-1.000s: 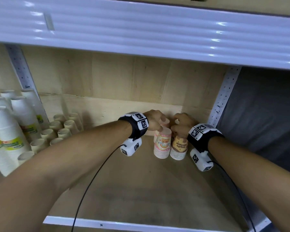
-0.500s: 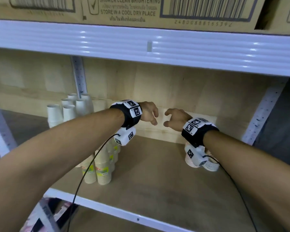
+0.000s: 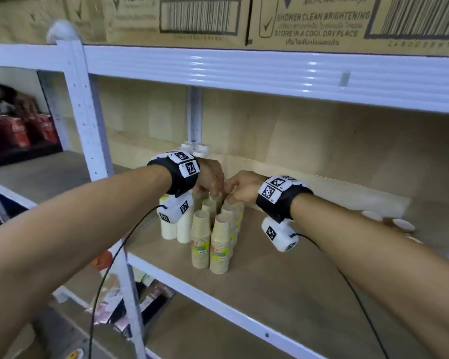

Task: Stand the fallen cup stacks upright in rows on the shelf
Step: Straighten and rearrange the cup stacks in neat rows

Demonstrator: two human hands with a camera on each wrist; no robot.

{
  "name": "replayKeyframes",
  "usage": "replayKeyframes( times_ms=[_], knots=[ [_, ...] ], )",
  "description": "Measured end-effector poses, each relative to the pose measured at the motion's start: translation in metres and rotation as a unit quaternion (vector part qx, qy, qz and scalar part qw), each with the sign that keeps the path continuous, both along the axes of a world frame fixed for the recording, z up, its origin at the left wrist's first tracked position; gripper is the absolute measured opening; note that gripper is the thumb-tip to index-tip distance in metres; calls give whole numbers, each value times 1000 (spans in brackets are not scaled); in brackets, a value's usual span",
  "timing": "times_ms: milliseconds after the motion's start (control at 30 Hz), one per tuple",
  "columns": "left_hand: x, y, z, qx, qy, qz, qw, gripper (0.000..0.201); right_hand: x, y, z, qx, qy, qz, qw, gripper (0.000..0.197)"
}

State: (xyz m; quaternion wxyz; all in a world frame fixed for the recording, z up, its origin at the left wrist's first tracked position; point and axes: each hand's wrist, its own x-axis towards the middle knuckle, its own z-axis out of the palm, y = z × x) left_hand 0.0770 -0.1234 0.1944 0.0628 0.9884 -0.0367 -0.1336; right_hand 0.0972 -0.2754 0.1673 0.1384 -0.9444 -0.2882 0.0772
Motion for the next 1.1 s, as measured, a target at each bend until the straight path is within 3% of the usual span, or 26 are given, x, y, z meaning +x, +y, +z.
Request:
replayKeyframes(
  times_ms=[233, 567, 967, 1100],
  knots=[
    [-20, 20, -23, -34, 55, 23, 998, 34, -21, 36, -9, -53, 34, 17, 998, 31],
    [-36, 16, -50, -68, 76, 28, 994, 48, -37, 32, -22, -90, 22, 37, 995, 27],
    [-38, 11, -48, -45, 68, 18, 996, 46, -44, 27, -17, -90, 30, 69, 993, 33],
    [-34, 1, -43, -39, 64, 1, 997, 42, -39, 20, -16, -74, 66, 50, 994, 23]
  ],
)
